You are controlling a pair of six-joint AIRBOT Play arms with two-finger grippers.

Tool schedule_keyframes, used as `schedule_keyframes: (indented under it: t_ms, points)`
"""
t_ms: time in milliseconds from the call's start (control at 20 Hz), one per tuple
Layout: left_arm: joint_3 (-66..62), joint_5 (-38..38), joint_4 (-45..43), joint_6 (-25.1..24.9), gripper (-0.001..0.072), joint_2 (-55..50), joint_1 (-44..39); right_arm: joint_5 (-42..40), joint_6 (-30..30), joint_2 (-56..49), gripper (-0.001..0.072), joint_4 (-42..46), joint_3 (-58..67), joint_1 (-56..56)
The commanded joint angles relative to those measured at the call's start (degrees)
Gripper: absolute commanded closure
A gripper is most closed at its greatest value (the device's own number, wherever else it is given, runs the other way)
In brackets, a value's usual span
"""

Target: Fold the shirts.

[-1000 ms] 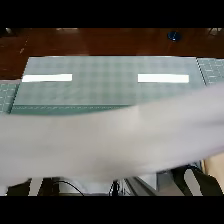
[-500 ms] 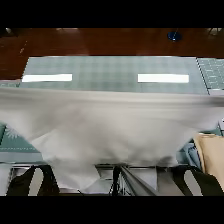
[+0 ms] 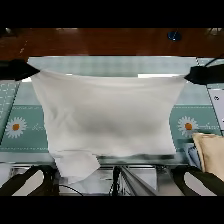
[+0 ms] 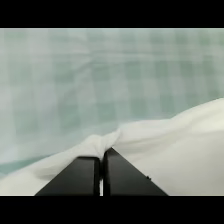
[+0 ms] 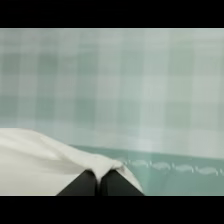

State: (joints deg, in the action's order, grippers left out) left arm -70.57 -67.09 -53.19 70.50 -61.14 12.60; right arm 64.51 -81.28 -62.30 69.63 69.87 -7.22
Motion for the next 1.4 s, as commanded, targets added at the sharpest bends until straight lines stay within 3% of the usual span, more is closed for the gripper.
schedule_keyframes:
  t_ms: [0, 200, 350, 700, 1100, 1350]
  points:
    - [-0.4, 18.1, 0.5, -6.9, 0.0683, -7.6, -5.2, -18.9, 1.3, -7.4, 0.0693, -0.1, -0.5, 3.5]
    - [-0.4, 31.4, 0.5, -11.5, 0.0683, -11.6, -6.6, -32.7, 1.2, -11.9, 0.0693, -0.1, -0.5, 3.8]
    - [-0.4, 35.9, 0.5, -13.1, 0.0682, -15.3, -7.5, -38.3, 1.2, -14.5, 0.0693, -0.1, -0.5, 3.8]
    - [-0.4, 42.7, 0.5, -16.0, 0.0682, -21.7, -10.8, -46.7, 2.8, -19.4, 0.0693, -0.1, -0.5, 3.8]
    - [-0.4, 41.7, 0.5, -16.0, 0.0681, -30.6, -10.8, -43.7, 2.8, -27.6, 0.0693, -0.1, -0.5, 3.8]
    - [-0.5, 52.3, 3.3, -16.0, 0.0681, -32.2, -11.4, -52.7, 2.8, -29.8, 0.0694, -2.4, -0.5, 3.9]
